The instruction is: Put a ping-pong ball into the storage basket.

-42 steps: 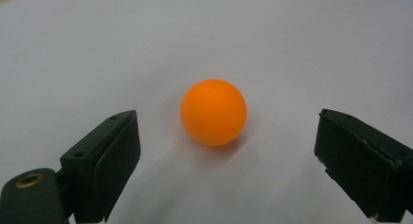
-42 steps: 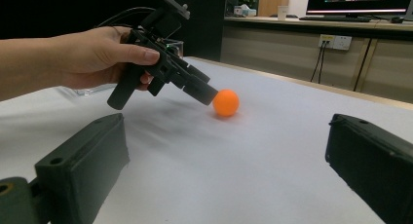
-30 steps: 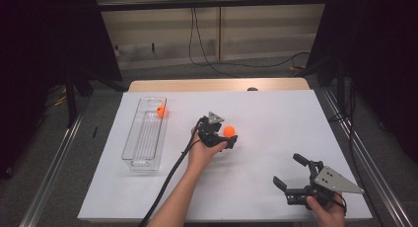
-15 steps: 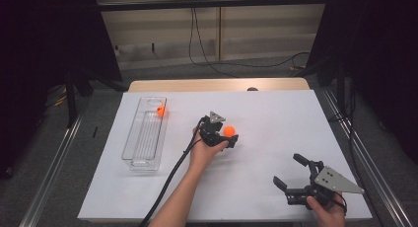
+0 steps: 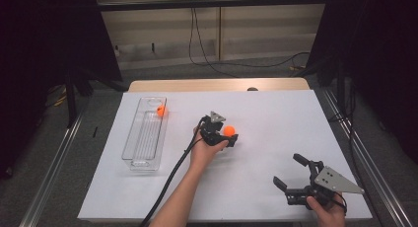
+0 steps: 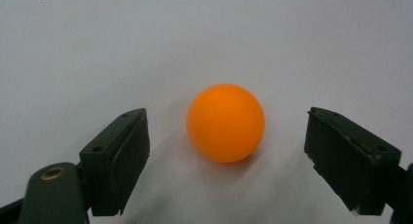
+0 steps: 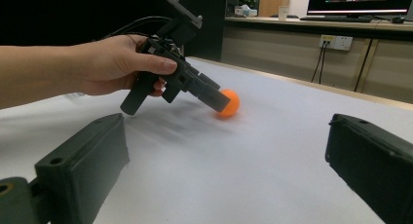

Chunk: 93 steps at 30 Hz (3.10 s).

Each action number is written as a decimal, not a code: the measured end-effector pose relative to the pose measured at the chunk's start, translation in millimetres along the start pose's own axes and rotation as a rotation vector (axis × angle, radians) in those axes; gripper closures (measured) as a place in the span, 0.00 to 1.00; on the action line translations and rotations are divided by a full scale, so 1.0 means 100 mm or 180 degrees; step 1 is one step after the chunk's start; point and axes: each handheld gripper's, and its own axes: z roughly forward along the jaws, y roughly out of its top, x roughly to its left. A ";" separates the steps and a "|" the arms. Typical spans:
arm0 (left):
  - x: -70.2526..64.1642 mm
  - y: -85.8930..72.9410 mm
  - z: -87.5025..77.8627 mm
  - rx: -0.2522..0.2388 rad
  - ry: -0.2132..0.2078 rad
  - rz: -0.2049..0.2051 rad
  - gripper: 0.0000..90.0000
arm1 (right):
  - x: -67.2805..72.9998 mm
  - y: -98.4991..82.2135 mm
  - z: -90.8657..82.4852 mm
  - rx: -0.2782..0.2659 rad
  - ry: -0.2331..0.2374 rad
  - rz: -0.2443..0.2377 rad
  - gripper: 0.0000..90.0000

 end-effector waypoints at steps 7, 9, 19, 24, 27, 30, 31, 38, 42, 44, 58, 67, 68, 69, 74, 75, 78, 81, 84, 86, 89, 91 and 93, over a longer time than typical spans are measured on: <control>0.01 -0.01 0.02 0.0021 0.0021 -0.0001 0.23 | 0.00 0.00 0.00 0.0000 -0.0002 -0.0001 0.01; 0.00 -0.02 0.03 0.0018 0.0001 -0.0019 0.23 | 0.00 0.00 0.00 0.0001 -0.0001 -0.0001 0.01; 0.01 -0.02 0.06 0.0040 0.0011 -0.0038 0.30 | 0.00 0.00 0.00 0.0006 -0.0007 0.0003 0.01; 0.01 -0.02 0.06 0.0025 0.0014 -0.0046 0.32 | 0.00 0.00 0.00 0.0000 -0.0004 -0.0002 0.01; 0.01 -0.02 0.07 0.0026 0.0016 -0.0042 0.33 | 0.00 0.00 0.00 -0.0001 -0.0007 -0.0001 0.01; 0.02 -0.01 0.07 0.0032 0.0007 -0.0044 0.35 | 0.00 0.00 0.00 0.0001 -0.0009 -0.0006 0.01; 0.02 -0.01 0.08 0.0038 0.0014 -0.0039 0.36 | -0.01 0.00 0.00 0.0000 -0.0008 -0.0008 0.01; 0.00 -0.01 0.09 0.0027 0.0016 -0.0033 0.42 | 0.00 0.00 0.00 0.0006 -0.0015 0.0005 0.02; -0.01 0.00 0.10 0.0056 0.0010 -0.0027 0.47 | 0.00 0.00 0.00 0.0002 -0.0011 -0.0004 0.01; -0.01 0.00 0.10 0.0044 0.0003 -0.0048 0.48 | 0.00 0.00 0.00 0.0006 -0.0012 0.0001 0.01; -0.04 0.01 0.12 0.0055 -0.0015 -0.0051 0.56 | -0.01 0.00 -0.01 0.0007 -0.0028 -0.0006 0.02; -0.04 0.01 0.08 0.0113 -0.0064 -0.0044 0.57 | -0.01 0.00 -0.01 0.0003 -0.0030 0.0002 0.02; -0.04 0.01 0.08 0.0105 -0.0072 -0.0045 0.57 | -0.01 0.00 -0.01 0.0001 -0.0032 -0.0001 0.02; -0.04 0.02 0.07 0.0119 -0.0082 -0.0039 0.57 | -0.01 0.00 -0.01 0.0000 -0.0032 0.0001 0.02; -0.04 0.03 0.03 0.0117 -0.0124 -0.0046 0.57 | -0.01 0.00 -0.01 -0.0005 -0.0036 0.0003 0.02; -0.05 0.03 0.02 0.0105 -0.0128 -0.0053 0.57 | -0.01 0.00 -0.01 -0.0005 -0.0035 0.0004 0.02; -0.05 0.03 -0.01 0.0122 -0.0155 -0.0020 0.57 | -0.01 0.00 -0.01 -0.0007 -0.0034 -0.0004 0.02; -0.05 0.03 -0.04 0.0091 -0.0170 -0.0034 0.57 | -0.01 0.00 -0.01 -0.0008 -0.0033 0.0001 0.02; -0.05 0.03 -0.07 0.0075 -0.0185 -0.0064 0.57 | -0.01 0.00 -0.01 -0.0008 -0.0032 -0.0002 0.02; -0.04 0.02 -0.09 0.0076 -0.0189 -0.0063 0.57 | -0.01 0.00 -0.01 -0.0006 -0.0032 0.0005 0.02; -0.03 0.01 -0.12 0.0068 -0.0190 -0.0083 0.57 | 0.00 0.00 -0.01 0.0000 -0.0019 0.0000 0.02; -0.02 0.00 -0.14 0.0071 -0.0197 -0.0087 0.57 | 0.00 0.00 -0.01 -0.0002 -0.0024 0.0002 0.02; -0.01 0.00 -0.16 0.0092 -0.0201 -0.0086 0.57 | 0.00 0.00 -0.01 -0.0002 -0.0025 -0.0001 0.02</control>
